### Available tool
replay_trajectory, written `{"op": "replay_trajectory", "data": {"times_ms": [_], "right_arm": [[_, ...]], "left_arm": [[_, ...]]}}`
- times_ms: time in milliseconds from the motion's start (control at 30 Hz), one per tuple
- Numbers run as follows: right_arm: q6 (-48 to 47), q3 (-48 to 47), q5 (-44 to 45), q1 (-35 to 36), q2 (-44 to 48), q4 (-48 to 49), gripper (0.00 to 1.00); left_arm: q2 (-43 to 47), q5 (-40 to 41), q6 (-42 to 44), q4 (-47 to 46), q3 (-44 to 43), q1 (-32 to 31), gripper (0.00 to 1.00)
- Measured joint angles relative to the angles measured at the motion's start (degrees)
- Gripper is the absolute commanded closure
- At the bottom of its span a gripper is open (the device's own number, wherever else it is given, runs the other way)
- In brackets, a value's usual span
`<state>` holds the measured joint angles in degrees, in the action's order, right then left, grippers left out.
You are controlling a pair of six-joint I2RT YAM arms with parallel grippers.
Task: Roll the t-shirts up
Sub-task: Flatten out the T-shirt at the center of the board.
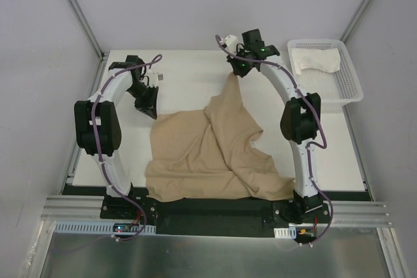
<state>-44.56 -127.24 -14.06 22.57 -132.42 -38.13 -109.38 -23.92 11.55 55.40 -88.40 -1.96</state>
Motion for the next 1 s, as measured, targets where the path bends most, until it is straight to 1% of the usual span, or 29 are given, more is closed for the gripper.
{"op": "replay_trajectory", "data": {"times_ms": [133,367,433,533,667,833,1000], "right_arm": [[0.6,3.3,0.2,-3.8,4.5,0.3,1.00],[0.9,7.1,0.2,-6.6,5.1,-2.1,0.99],[1.6,7.0,0.3,-7.0,5.2,-2.4,0.99],[3.4,6.0,1.3,-8.2,6.0,-2.4,0.99],[6.1,2.9,1.9,-12.3,8.1,-1.8,0.99],[7.7,1.0,2.0,-17.3,14.9,-1.5,0.99],[7.9,0.5,0.4,-17.3,24.7,-1.1,0.99]], "left_arm": [[0.6,0.5,0.2,0.0,-3.6,0.6,1.00],[0.6,-1.1,0.3,1.2,-8.6,1.0,1.00],[0.6,-1.3,0.9,2.0,-10.8,1.0,1.00],[0.7,-0.7,1.8,3.0,-16.7,1.0,1.00],[2.1,1.7,2.9,3.2,-22.8,1.0,1.00],[5.0,2.0,3.3,4.5,-28.7,1.0,1.00],[8.5,1.9,3.8,5.1,-35.7,1.0,1.00]]}}
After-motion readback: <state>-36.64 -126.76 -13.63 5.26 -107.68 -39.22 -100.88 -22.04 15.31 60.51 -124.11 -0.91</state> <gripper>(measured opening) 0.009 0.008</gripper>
